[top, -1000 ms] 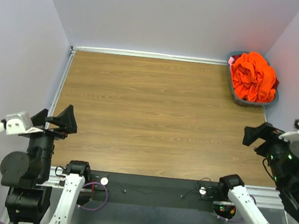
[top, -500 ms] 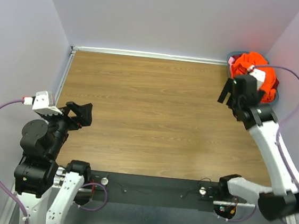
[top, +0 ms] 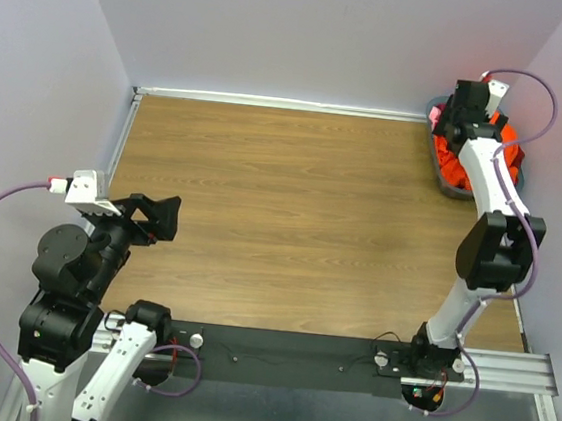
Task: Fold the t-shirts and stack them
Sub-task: Grab the tshirt from the pile
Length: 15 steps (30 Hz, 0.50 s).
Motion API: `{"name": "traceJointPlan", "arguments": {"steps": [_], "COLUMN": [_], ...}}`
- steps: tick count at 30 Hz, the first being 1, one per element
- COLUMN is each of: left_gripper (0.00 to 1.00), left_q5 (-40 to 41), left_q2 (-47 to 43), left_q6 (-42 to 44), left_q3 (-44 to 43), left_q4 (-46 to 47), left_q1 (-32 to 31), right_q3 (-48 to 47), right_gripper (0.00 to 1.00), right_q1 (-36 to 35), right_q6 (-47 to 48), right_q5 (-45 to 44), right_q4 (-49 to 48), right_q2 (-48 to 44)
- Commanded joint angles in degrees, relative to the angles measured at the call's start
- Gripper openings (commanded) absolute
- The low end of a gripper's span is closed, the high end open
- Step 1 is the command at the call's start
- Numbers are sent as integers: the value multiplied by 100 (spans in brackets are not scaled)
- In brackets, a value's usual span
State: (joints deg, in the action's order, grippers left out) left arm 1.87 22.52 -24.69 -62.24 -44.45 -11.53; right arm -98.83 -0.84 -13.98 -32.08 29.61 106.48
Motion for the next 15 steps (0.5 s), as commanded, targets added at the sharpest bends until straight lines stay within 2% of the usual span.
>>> {"name": "traceJointPlan", "arguments": {"steps": [1,7,10,11,12,13,15], "left_gripper": [99,99,99,99,99,99,99], "left_q5": [77,323,428,437,463,481,507], "left_q2": [120,279,349,367,393,393,376], "left_q6": [-45,-256,-326,-344,-379,-405,-440], "left_q3": [124,194,238,247,256,273,308], "left_q4": [41,94,120,120,129,147,182], "left_q1": [-34,-34,-34,-34,-34,-34,-34], "right_q3": [-777,-1534,-1587,-1535,-1473,-1403,-1193], "right_gripper": [97,92,80,62,49,21,1], "right_q1": [435,901,1068,1095,1112,1112,1112], "right_q6": [352,607,537,519,580,606,642], "right_q5": [639,1273,1633,1704,1748,1722,1696], "right_q4": [-420,-491,-491,-499,-508,-526,-526], "right_q2": [829,1779,1991,1965,1921,1869,1572]}}
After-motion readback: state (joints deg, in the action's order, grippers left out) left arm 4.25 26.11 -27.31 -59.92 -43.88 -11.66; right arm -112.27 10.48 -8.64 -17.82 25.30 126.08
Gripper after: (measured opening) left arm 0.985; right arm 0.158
